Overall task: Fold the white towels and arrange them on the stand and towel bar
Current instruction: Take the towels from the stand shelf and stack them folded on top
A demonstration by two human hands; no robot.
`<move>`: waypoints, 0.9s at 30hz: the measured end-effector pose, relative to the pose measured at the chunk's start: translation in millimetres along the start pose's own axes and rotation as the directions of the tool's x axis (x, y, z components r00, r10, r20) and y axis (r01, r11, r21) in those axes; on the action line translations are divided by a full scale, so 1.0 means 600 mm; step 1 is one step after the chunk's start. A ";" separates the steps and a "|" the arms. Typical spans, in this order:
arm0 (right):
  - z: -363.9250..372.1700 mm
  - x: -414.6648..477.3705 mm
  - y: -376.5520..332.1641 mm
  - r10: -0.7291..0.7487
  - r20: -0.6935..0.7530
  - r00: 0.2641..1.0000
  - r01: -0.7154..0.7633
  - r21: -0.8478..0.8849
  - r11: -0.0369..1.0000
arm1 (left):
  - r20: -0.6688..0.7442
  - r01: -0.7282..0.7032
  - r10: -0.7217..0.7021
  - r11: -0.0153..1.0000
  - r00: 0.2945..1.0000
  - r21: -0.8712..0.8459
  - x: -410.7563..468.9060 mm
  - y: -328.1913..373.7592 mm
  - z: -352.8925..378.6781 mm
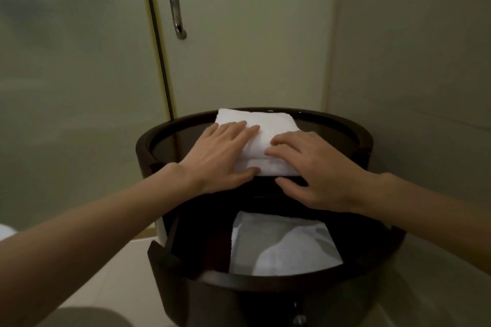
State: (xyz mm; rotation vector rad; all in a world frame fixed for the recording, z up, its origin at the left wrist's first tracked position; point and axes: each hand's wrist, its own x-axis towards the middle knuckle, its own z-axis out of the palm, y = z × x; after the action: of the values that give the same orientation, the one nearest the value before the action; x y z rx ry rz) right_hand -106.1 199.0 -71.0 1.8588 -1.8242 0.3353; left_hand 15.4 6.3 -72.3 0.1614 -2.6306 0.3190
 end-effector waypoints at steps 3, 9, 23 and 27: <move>-0.002 -0.025 -0.013 -0.066 -0.012 0.998 0.067 0.033 0.997 | -0.005 -0.044 0.044 0.999 0.999 -0.003 -0.023 0.013 -0.004; 0.024 -0.057 -0.030 0.038 0.181 0.983 -0.098 0.336 0.937 | 0.049 -0.034 0.035 0.999 0.998 -0.032 -0.033 0.013 -0.002; 0.065 -0.050 -0.014 0.041 0.811 0.583 -0.426 0.262 0.866 | 0.040 -0.023 0.025 0.997 0.999 -0.068 -0.036 0.018 0.003; 0.071 -0.052 -0.009 0.059 0.811 0.583 -0.385 0.212 0.898 | 0.036 -0.026 0.029 0.997 0.999 -0.072 -0.038 0.017 0.003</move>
State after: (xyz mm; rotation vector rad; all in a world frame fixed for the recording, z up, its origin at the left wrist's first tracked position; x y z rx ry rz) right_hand -110.3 203.5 -123.8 2.2396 -2.7859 -0.1297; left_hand 32.9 17.2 -87.1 0.1085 -2.6789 0.2323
